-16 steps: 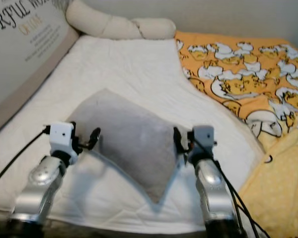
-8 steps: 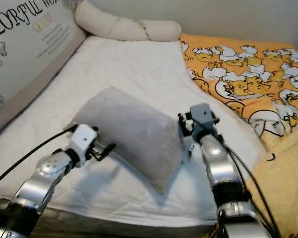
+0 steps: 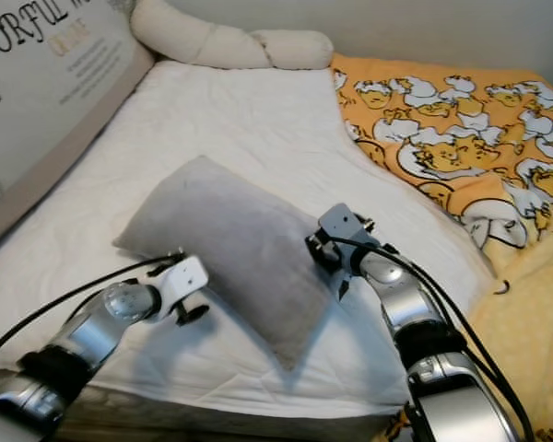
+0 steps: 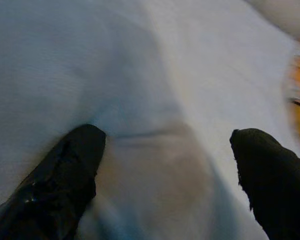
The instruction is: Clean up the room
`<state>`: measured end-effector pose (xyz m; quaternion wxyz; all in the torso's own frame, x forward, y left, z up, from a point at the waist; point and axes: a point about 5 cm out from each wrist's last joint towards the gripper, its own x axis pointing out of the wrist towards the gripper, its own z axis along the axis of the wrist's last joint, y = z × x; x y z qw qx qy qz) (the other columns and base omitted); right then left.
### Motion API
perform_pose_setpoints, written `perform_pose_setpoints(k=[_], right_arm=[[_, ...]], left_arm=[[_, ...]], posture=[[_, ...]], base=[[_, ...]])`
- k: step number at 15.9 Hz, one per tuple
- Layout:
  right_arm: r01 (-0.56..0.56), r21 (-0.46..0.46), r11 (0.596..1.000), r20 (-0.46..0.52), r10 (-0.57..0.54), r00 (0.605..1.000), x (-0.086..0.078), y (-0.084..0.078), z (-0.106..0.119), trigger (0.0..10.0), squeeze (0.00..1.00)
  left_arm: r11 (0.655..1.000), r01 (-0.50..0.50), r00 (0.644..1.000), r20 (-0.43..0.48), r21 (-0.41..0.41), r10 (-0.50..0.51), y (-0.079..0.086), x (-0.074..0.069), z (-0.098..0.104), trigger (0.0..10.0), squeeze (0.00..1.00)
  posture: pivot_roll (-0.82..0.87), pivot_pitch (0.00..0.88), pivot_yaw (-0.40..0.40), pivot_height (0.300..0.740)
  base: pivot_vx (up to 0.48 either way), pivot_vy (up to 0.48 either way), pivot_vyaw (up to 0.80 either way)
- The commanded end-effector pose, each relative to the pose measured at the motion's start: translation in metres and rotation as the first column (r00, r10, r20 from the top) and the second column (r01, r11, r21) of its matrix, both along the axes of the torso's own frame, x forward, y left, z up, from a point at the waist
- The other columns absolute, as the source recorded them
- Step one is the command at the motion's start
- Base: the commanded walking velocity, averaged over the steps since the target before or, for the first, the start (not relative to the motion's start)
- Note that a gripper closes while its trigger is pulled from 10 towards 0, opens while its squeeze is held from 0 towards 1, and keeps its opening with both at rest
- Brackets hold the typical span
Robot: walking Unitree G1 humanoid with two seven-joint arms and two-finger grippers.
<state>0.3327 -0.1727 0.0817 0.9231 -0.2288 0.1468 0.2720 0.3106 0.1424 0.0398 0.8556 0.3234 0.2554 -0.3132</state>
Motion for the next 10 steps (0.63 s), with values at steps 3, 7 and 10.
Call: perform_pose_setpoints(k=[3, 7, 10], right_arm=[[-0.196, 0.134, 0.971, -0.13, 0.214, 0.968, -0.025, -0.002, 0.005, 10.0, 0.0], [-0.39, 0.246, 0.887, -0.277, 0.45, 0.849, -0.076, -0.023, 0.018, 10.0, 0.0], [-0.389, 0.328, 0.861, -0.248, 0.476, 0.844, -0.087, -0.03, 0.041, 10.0, 0.0]], left_arm=[[0.977, -0.138, 0.981, 0.112, -0.161, 0.158, 0.005, 0.021, 0.024, 10.0, 0.43], [0.944, -0.088, 0.985, 0.116, -0.318, 0.131, 0.01, 0.021, 0.04, 10.0, 0.41], [0.947, -0.006, 0.993, 0.108, -0.321, 0.043, 0.006, 0.012, 0.04, 10.0, 0.4]], posture=[[0.04, 0.0, -0.015, 0.74], [0.03, 0.0, -0.012, 0.74], [0.03, 0.0, -0.007, 0.74]], base=[[0.0, 0.0, 0.0], [0.0, 0.0, 0.0], [0.0, 0.0, 0.0]])
